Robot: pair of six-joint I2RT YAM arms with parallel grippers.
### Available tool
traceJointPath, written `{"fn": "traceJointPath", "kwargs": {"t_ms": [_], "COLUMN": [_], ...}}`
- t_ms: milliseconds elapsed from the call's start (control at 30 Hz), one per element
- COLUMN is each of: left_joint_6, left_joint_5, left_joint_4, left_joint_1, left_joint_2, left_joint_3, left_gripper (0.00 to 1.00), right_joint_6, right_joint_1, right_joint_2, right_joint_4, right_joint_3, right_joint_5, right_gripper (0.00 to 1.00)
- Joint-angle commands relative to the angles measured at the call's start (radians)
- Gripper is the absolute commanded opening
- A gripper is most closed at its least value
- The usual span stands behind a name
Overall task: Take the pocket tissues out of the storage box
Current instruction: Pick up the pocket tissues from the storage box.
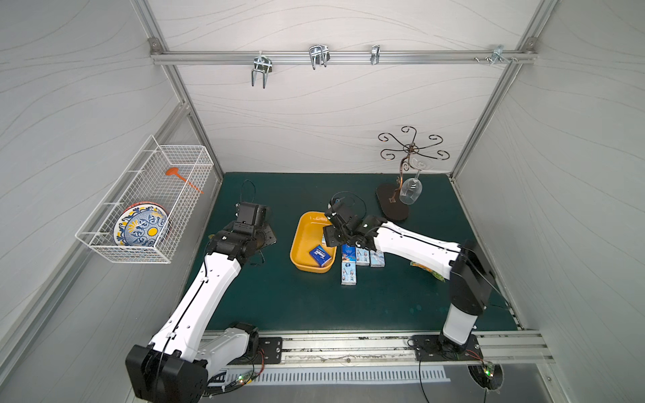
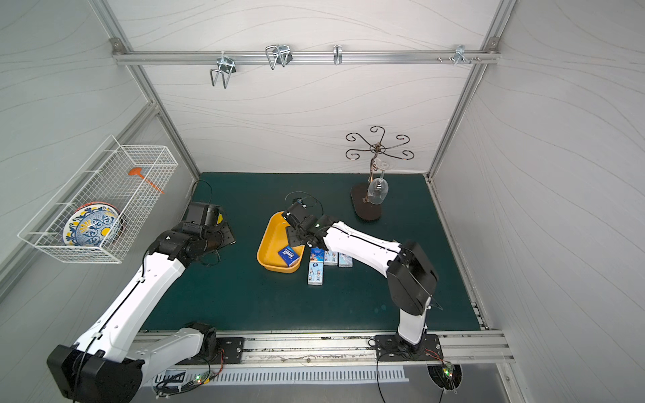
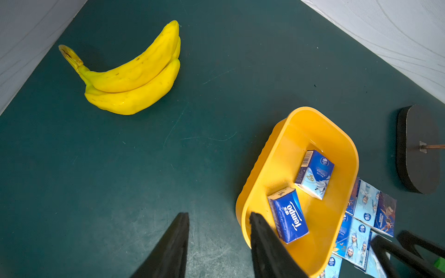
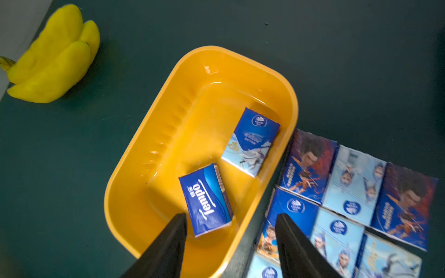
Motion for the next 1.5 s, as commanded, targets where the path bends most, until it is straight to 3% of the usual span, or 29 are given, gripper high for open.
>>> {"fn": "traceJointPath", "kwargs": {"t_ms": [0,300,733,1233,1467], "left_joint_6": [-0.003,0.006,0.023,0.018,0.016], "left_joint_5": [0.007,-0.007,-0.019,-0.023,-0.024], "left_joint_4": [0.043,0.029,-0.013,-0.018,-0.018], "left_joint_1": [-0.011,-0.011,-0.011,-0.011,-0.011], "left_joint_2": [0.016,-0.014,-0.061,-0.062,-0.067], "left_joint_3": [0.004,0.015,0.042,0.051,0.053], "left_gripper": [0.45,0.46,0.46,0.46,0.46], "right_joint_6": [-0.032,-0.026,0.044,0.068,0.044], "right_joint_1": [0.015,0.04,0.013,-0.013,0.005], "right_joint_2": [0.094,0.356,0.528,0.535,0.451], "right_joint_4": [-0.101,-0.265,-0.307,-0.187,-0.095], "right_joint_3": [0.096,0.391,0.506,0.433,0.377], "right_joint_5": [0.049,0.13,0.185,-0.004,-0.026], "right_gripper": [0.64,0.63,0.55,0.11,0.03]}}
